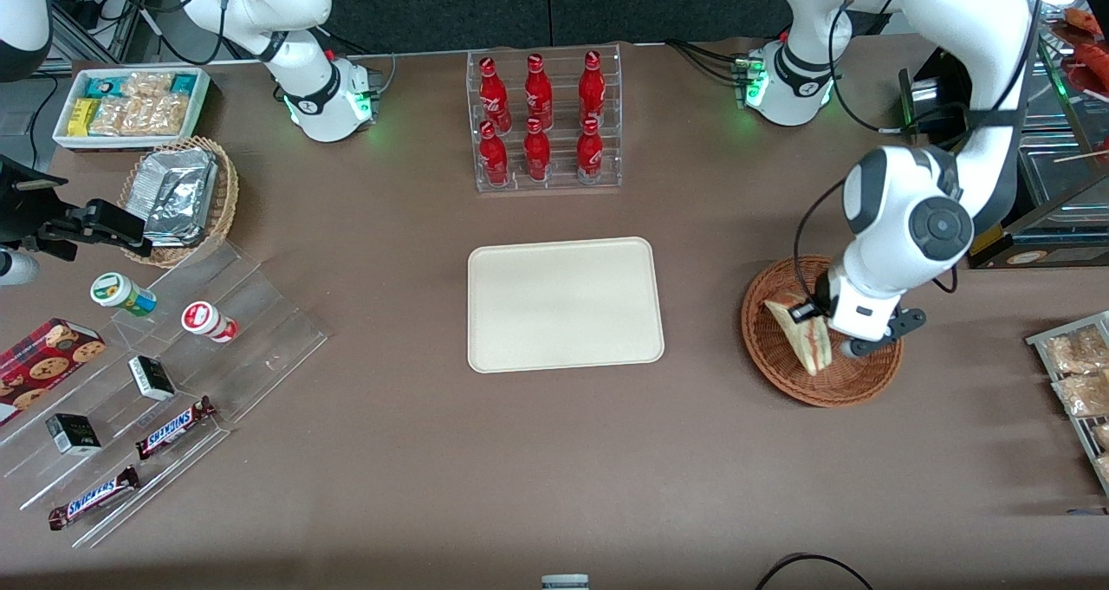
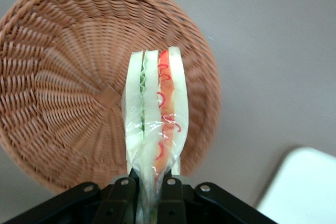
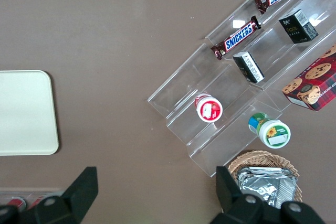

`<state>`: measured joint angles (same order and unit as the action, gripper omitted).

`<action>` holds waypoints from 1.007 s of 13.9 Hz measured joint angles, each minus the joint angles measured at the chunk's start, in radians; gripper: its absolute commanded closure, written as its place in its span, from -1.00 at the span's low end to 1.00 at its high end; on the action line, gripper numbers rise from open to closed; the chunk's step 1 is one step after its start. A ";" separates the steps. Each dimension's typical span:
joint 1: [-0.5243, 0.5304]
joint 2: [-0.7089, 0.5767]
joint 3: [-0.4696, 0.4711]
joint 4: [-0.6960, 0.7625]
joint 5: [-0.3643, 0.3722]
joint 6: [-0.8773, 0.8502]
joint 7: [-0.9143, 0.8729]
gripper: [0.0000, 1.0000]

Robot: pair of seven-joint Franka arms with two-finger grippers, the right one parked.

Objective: Place sandwich from basket to tray
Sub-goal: 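Carry the held sandwich with the left gripper over the cream tray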

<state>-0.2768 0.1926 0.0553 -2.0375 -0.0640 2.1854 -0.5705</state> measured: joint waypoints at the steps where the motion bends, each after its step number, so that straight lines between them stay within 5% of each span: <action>1: -0.043 -0.016 0.000 0.009 0.021 -0.027 -0.007 1.00; 6: -0.281 0.007 -0.004 0.056 0.086 -0.044 -0.235 1.00; 14: -0.465 0.220 -0.005 0.261 0.027 -0.040 -0.362 1.00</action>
<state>-0.7417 0.4129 0.0504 -1.7770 -0.0369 2.1458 -0.9326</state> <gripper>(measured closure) 0.850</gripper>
